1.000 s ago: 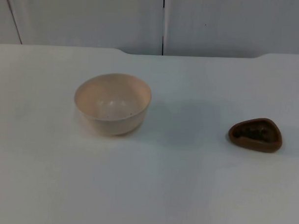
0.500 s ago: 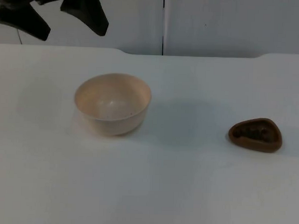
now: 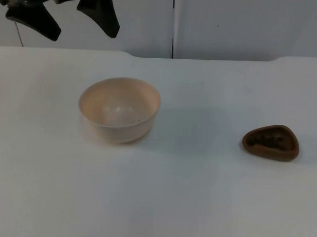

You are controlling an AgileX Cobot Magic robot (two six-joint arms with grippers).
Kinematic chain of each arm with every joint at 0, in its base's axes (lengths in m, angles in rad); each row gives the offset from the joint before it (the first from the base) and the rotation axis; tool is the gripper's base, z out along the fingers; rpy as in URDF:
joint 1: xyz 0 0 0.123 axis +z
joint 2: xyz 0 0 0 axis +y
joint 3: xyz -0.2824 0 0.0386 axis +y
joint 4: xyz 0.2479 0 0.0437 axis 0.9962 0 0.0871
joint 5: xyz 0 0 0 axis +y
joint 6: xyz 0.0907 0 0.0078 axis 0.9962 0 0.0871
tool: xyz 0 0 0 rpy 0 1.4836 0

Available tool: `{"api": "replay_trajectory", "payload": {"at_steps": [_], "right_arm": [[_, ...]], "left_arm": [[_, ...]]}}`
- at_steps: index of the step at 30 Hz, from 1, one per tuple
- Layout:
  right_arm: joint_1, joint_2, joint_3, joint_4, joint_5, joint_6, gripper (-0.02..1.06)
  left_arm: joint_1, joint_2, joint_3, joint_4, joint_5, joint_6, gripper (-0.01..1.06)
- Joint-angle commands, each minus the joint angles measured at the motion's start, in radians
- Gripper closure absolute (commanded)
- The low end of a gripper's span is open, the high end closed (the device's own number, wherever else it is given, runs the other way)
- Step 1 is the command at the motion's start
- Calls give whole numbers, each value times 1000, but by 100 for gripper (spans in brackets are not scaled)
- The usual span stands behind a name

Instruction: Pick up the bowl with the left hand and pour the coffee beans from the cup into the bowl with the right hand.

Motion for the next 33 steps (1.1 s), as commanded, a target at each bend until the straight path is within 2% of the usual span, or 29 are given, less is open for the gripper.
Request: {"api": "replay_trajectory", "payload": {"at_steps": [1,9,17,24,28,33], "right_arm": [[-6,-4,0,-4,-3,1,-1],[-6,-4,0,-4,-3,-1,-1],[-6,-4,0,-4,-3,-1,-1],[-6,-4,0,-4,-3,-1,-1],[-6,-4,0,-4,-3,-1,-1],[-6,-4,0,-4,-3,-1,-1]], "left_arm": [[-5,19,-15,20,6,-25,0],[-5,108,-21,72,-20,-90,0],[-2,175,-21,74,-29,-90,0],[3,218,-21,102,-70,-107,0],[59,254,-21,51,-73,-107,0],[72,274,-23,77,-86,-107,0]]}}
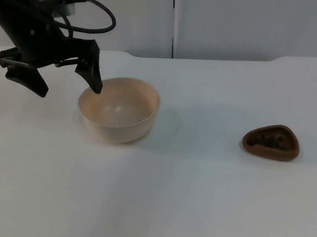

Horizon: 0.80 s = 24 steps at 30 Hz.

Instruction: Pick up the bowl with the left hand and pour the coffee beans from the cup into the bowl with the right hand.

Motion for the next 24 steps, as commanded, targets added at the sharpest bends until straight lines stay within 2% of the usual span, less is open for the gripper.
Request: {"api": "replay_trajectory", "payload": {"at_steps": [1,5,10,24], "right_arm": [[-6,-4,0,-4,-3,-1,-1],[-6,-4,0,-4,-3,-1,-1],[-6,-4,0,-4,-3,-1,-1],[-6,-4,0,-6,-3,-1,-1]], "left_arm": [[0,3,-8,-2,-11,-5,0],[0,35,-33,-6,-10,-5,0],[0,99,-107,-6,35,-5,0],[7,170,-158,-4,27,-9,0]]}}
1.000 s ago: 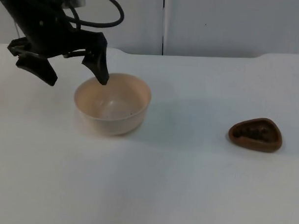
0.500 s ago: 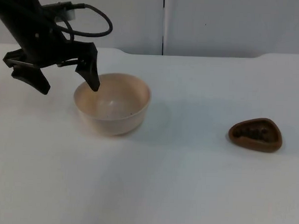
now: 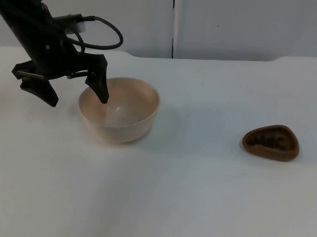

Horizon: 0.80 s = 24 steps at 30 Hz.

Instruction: Pick up the bowl with the left hand and pour the coffee beans from the cup into the bowl with the right hand.

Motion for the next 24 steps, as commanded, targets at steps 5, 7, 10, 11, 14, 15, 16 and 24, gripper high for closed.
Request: {"api": "replay_trajectory", "payload": {"at_steps": [5,7,10,11,14,15,16,24], "right_arm": [[-6,-4,0,-4,-3,-1,-1],[-6,-4,0,-4,-3,-1,-1],[-6,-4,0,-4,-3,-1,-1],[-6,-4,0,-4,-3,-1,-1],[-6,-4,0,-4,-3,-1,-1],[-6,-4,0,-4,-3,-1,-1],[-6,-4,0,-4,-3,-1,-1],[-6,-4,0,-4,-3,-1,-1]], "left_arm": [[5,15,-7,-4,-4,-6,0],[5,18,-7,-6,-4,-6,1],[5,18,-7,-4,-9,-6,5],[5,18,-7,-4,-14,-6,9],[5,18,-7,-9,-21,-9,24],[5,18,-7,-9,-21,-9,30],[5,18,-7,-9,-21,-9,35],[5,18,-7,-17,-22,-9,66]]}}
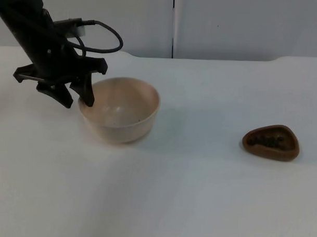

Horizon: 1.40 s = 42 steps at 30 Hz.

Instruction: Pick up the bowl with the left hand and pour the coffee beans from the cup into the bowl with the right hand.

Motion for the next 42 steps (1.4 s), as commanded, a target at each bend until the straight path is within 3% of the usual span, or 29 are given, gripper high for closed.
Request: {"api": "replay_trajectory", "payload": {"at_steps": [1,5,9,11,31,42], "right_arm": [[-6,-4,0,-4,-3,-1,-1],[-6,-4,0,-5,-3,-1,-1],[-6,-4,0,-5,-3,-5,-1],[-6,-4,0,-5,-3,-7,-1],[-6,-4,0,-5,-3,-17,-1],[-6,-4,0,-5,-3,-19,-1]], "left_arm": [[1,-2,-5,-15,2,-9,69],[1,-2,-5,-28,4,-9,82],[1,-2,-5,-64,6,-9,102],[1,-2,-5,-66,11,-9,105],[-9,-181,-3,-88,153,-42,105],[-102,-296,-3,-73,233,-58,105]]}}
